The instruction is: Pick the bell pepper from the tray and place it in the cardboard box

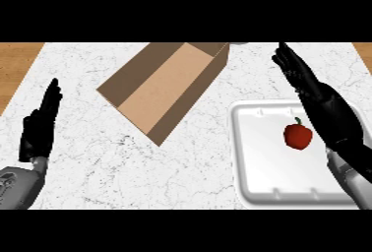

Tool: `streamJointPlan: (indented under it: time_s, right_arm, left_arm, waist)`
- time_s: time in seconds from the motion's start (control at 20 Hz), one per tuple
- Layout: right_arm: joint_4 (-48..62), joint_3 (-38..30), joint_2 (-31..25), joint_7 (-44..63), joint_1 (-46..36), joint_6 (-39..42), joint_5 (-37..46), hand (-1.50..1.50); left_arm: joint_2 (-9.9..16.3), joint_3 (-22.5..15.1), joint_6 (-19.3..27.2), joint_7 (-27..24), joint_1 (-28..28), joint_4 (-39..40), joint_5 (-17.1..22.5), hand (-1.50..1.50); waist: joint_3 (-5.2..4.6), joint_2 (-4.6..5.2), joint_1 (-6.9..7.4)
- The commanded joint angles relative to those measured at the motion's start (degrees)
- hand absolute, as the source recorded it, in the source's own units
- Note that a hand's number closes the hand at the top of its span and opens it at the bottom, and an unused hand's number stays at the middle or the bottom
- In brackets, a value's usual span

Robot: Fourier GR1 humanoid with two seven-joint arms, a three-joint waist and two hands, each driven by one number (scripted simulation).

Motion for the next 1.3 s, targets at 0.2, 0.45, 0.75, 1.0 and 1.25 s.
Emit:
streamJointPlan:
  time_s: [0.2,0.45,0.75,1.0,1.25]
  right_arm:
    - [13.08,-12.89,2.21,1.14,13.10,-1.97,-13.63,-1.50]
    - [23.15,-2.58,-9.04,-1.97,20.01,-8.48,13.81,-1.50]
    - [32.72,-15.06,-0.50,-29.22,24.27,4.62,-5.48,-1.50]
    - [38.80,-13.49,-5.34,-29.54,19.93,0.31,6.28,-1.50]
    - [37.82,-8.41,-15.85,-18.68,16.56,4.26,14.17,-1.50]
  left_arm:
    - [5.90,1.37,0.74,1.80,3.33,2.18,-3.24,0.00]
    - [5.16,0.09,-0.15,3.64,5.22,1.11,-2.75,0.00]
    - [4.92,0.88,-1.91,3.12,6.07,0.99,-2.88,0.00]
    - [5.36,2.04,-2.46,6.24,5.33,-0.49,-4.44,0.00]
    - [5.27,2.50,-3.40,4.63,5.43,0.59,-4.38,0.00]
  waist:
    - [-2.98,-0.07,-1.63]
    - [-3.12,-0.09,-0.31]
    - [-3.09,-0.60,-0.61]
    - [-3.25,-0.64,-0.36]
    - [-3.40,-0.59,-0.07]
